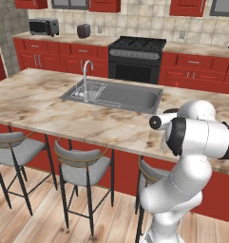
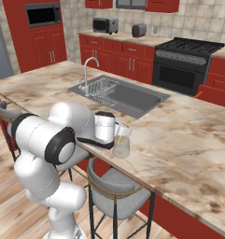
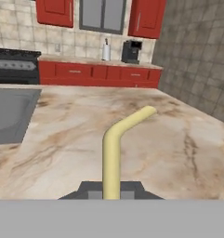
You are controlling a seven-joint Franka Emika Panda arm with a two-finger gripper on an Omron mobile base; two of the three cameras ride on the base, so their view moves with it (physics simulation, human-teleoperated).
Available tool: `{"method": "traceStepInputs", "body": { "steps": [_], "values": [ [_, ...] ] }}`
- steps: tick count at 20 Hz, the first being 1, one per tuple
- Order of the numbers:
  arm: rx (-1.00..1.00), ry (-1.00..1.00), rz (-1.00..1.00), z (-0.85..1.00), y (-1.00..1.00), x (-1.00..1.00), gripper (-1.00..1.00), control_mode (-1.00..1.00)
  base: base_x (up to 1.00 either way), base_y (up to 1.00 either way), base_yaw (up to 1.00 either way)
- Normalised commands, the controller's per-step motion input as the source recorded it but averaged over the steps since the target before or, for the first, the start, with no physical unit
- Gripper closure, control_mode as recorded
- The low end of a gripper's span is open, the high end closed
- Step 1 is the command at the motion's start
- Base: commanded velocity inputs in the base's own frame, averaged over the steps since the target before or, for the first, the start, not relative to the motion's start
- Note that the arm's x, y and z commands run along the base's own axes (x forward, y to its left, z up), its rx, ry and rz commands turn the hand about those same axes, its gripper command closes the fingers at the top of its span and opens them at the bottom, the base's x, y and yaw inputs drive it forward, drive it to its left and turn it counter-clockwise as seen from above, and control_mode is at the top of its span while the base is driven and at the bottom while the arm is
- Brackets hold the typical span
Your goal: Take a straw from the drawer in front and place it inside the glass cup on the dining counter.
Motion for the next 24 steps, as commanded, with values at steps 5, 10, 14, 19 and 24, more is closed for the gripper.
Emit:
{"method": "traceStepInputs", "body": {
  "steps": [5, 10, 14, 19, 24],
  "values": [
    [0.0, -0.07, 0.0, 0.0, 0.0, 0.0, 1.0, -1.0, 0.0, 0.0, 0.0],
    [0.0, -0.04, 0.0, 0.1, -0.01, 0.0, -1.0, -1.0, 0.0, 0.0, 0.0],
    [0.0, 0.0, 0.0, 0.29, -0.02, 0.0, -1.0, -1.0, 0.0, 0.0, 0.0],
    [0.0, 0.02, 0.0, 0.29, -0.06, -0.03, -1.0, -1.0, 0.0, 0.0, 0.0],
    [0.01, 0.18, 0.0, 0.12, -0.02, -0.12, -1.0, -1.0, 0.0, 0.0, 0.0]
  ]
}}
